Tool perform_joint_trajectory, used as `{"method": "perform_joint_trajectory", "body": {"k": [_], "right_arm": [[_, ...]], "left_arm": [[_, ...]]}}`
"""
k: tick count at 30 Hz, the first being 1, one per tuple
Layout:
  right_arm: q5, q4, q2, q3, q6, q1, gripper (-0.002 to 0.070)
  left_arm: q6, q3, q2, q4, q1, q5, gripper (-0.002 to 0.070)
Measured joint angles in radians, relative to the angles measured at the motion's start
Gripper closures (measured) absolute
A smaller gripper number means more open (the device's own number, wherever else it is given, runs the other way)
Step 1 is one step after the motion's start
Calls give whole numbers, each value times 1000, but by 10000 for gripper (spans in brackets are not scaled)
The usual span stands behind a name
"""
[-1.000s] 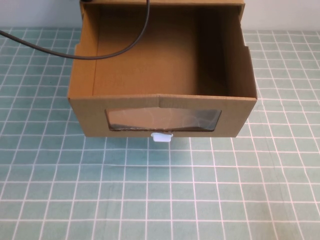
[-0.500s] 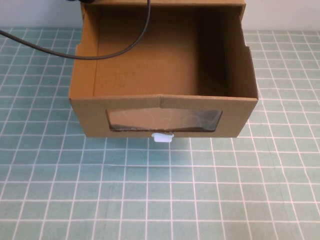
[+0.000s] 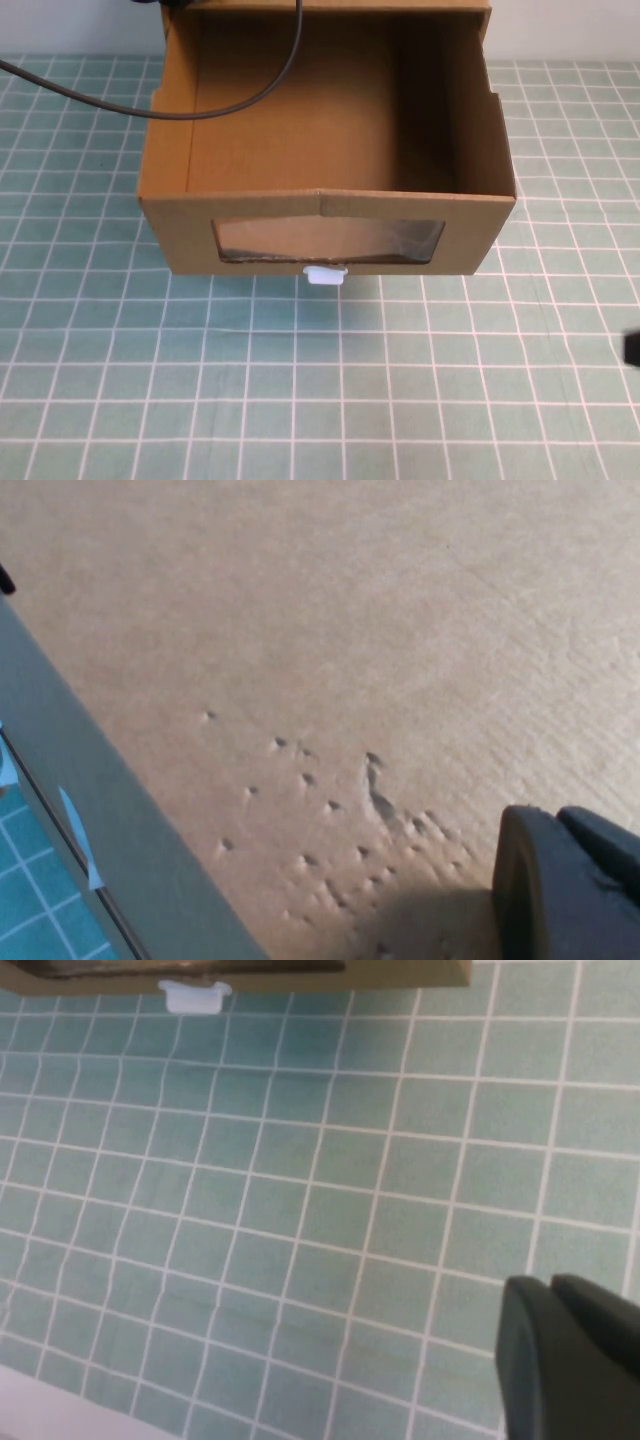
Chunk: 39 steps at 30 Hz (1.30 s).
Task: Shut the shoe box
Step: Close the shoe box with your right arm
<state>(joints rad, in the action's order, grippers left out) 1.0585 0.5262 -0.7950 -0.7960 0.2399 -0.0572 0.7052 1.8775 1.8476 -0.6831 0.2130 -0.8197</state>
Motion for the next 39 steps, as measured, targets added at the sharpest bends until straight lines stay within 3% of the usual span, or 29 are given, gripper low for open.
{"method": "perform_joint_trajectory", "body": {"k": [4,11,16,28,39], "right_arm": [[-26,9,-125,-95,11,-94,687],[-238,-28,-261,-189,-51,-468,687],[-396,-72,-381,-242,-88,-635,687],[-555,-116,-618,-424,-88,-648,687],[-489,-114,-694,-551,-75,-577,687]], "left_arm": [[0,0,0,0,0,-2,680],[-3,0,0,-1,0,-2,680],[-8,0,0,-1,0,-2,680],[-37,0,0,-3,0,-13,680],[-45,2,0,-4,0,-17,680]]}}
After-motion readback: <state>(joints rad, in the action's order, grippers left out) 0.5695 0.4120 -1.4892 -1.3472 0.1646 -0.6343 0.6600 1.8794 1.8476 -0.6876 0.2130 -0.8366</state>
